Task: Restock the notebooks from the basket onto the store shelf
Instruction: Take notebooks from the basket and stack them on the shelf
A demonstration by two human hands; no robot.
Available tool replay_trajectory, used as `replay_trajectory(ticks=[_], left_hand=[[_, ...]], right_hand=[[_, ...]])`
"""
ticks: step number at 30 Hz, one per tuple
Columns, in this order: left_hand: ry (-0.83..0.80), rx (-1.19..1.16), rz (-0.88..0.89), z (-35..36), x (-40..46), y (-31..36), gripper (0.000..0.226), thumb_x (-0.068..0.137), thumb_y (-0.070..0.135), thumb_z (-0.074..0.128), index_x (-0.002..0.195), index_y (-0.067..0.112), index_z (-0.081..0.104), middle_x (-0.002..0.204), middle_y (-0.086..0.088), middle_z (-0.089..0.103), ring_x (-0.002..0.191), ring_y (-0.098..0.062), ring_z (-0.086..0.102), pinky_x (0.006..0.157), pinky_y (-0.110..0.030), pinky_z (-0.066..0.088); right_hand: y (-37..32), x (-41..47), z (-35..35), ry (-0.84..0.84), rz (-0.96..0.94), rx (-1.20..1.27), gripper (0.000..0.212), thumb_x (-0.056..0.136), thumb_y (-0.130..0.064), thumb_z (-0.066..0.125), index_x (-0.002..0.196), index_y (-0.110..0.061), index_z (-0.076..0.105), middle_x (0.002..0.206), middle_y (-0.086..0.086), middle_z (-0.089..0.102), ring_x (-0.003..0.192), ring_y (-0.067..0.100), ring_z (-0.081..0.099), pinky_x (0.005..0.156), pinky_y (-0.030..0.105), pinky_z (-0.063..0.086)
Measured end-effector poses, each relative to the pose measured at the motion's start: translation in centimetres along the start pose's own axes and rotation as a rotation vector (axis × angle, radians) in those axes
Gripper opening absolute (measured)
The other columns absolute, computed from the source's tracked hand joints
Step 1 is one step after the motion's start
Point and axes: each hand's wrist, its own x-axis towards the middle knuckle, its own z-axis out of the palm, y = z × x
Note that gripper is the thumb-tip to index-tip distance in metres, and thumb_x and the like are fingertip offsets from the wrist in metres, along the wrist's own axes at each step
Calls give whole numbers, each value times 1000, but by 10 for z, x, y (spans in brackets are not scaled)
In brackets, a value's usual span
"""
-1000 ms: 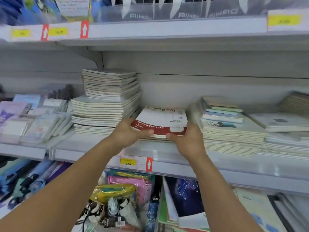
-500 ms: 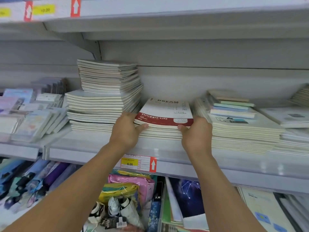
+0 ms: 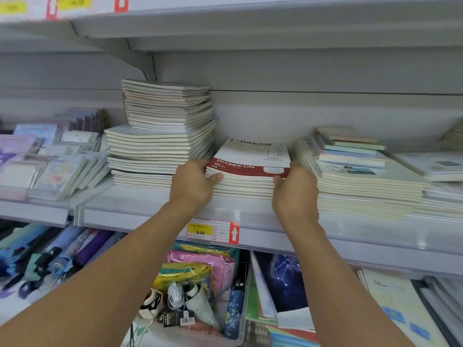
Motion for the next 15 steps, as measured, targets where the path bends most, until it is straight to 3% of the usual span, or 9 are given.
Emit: replay_trajectory(ticks=[3,5,7,9,12,13,15], left_hand=[[107,56,164,-22,-22,1,36,88,37,69,114,14,65,96,6,65,86,-11,59,66,-18,33],[150,84,313,-47,-50,-17,35,88,38,69,117,18,64,102,10,67,76,-7,56,66,-17,35],[9,108,319,-79,-86,-48,21,89,37,67,105,23,66,87,12,67,65,-6,58,60,-19,41],[-327,175,190,-113,-127,-87,16,89,36,67,96,22,69,77,9,68,66,-6,61,58,-16,43],[-839,451,-31,-151,-196,-138,24,88,39,67,101,19,72,87,9,69,70,7,59,64,-9,41],[-916,507,-104,-160,-219,-153,27,89,41,66,106,21,71,92,8,69,68,8,58,68,-10,42],[-1099,605,-264,-175,-255,-172,36,90,48,61,118,25,65,105,7,66,81,3,58,84,-19,45]], right_hand=[[-20,-22,-10,238,-279,-54,28,95,-24,61,121,-13,58,120,5,56,96,25,61,74,33,45],[-34,-56,-8,296,-531,141,16,93,-29,60,105,-18,63,100,-3,59,81,14,57,70,29,44],[-43,-99,6,-25,-709,290,14,94,-36,58,87,-24,61,69,-12,56,63,8,53,60,30,42],[-37,-142,34,-613,-842,135,18,94,-44,59,88,-27,61,64,-11,57,63,8,55,61,31,45],[-2,-203,94,-1372,-815,-272,40,89,-50,66,111,-16,65,93,-2,68,85,20,64,77,36,54],[18,-227,113,-1532,-751,-394,51,87,-52,68,121,-14,62,104,2,68,91,23,65,82,40,55],[63,-275,142,-1687,-630,-582,70,84,-54,70,137,-13,50,127,8,60,106,27,60,92,41,52]])
